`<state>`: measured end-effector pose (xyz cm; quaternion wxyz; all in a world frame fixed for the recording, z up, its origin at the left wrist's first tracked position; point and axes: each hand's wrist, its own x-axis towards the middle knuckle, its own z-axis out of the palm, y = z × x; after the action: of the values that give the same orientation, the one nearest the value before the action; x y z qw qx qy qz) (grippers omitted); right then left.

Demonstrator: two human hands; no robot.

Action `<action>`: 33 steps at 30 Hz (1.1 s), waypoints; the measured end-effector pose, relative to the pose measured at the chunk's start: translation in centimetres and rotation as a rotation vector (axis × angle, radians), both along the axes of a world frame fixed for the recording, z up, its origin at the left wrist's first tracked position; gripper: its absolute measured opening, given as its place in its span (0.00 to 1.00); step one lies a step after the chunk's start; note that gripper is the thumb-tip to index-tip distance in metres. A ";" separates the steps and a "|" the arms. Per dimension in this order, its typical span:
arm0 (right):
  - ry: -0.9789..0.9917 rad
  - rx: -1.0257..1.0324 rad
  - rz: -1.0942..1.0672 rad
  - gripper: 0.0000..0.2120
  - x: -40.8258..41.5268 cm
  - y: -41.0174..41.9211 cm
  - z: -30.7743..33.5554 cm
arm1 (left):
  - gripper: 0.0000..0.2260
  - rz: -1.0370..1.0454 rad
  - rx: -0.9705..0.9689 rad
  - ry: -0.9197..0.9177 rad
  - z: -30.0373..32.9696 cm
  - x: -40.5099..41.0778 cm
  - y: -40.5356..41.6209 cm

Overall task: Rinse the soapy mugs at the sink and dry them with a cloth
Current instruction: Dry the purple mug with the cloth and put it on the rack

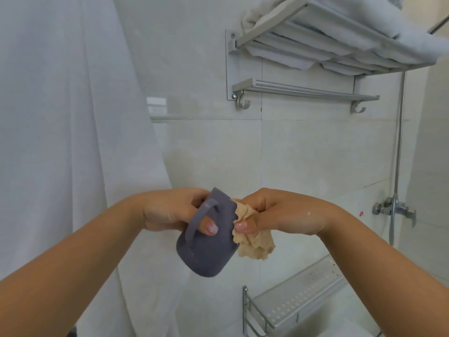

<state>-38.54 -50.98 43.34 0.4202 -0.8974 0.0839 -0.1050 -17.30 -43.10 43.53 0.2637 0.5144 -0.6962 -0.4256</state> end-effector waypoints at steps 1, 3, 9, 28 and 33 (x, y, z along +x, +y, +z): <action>-0.001 0.021 -0.008 0.06 0.0 0.0 0.1 | 0.25 0.060 -0.057 -0.017 -0.1 -0.3 0.0; 0.028 0.045 -0.017 0.12 0.3 -0.2 0.0 | 0.28 0.153 -0.178 -0.145 -0.2 -1.0 -0.1; -0.240 0.499 -0.303 0.12 1.8 0.4 -0.9 | 0.18 0.344 -0.593 -0.462 -0.9 -3.2 0.1; -0.055 0.038 -0.475 0.23 3.9 3.3 -0.1 | 0.16 0.356 -0.547 -0.383 -0.9 -3.5 0.4; -0.092 -0.067 -0.527 0.27 4.3 3.4 -1.5 | 0.14 0.392 -0.514 -0.409 -2.1 -3.2 0.5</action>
<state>-34.20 -47.59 41.89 0.3520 -0.8523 0.2919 -0.2541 -20.50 -42.65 41.39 0.3161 0.6292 -0.7070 -0.0669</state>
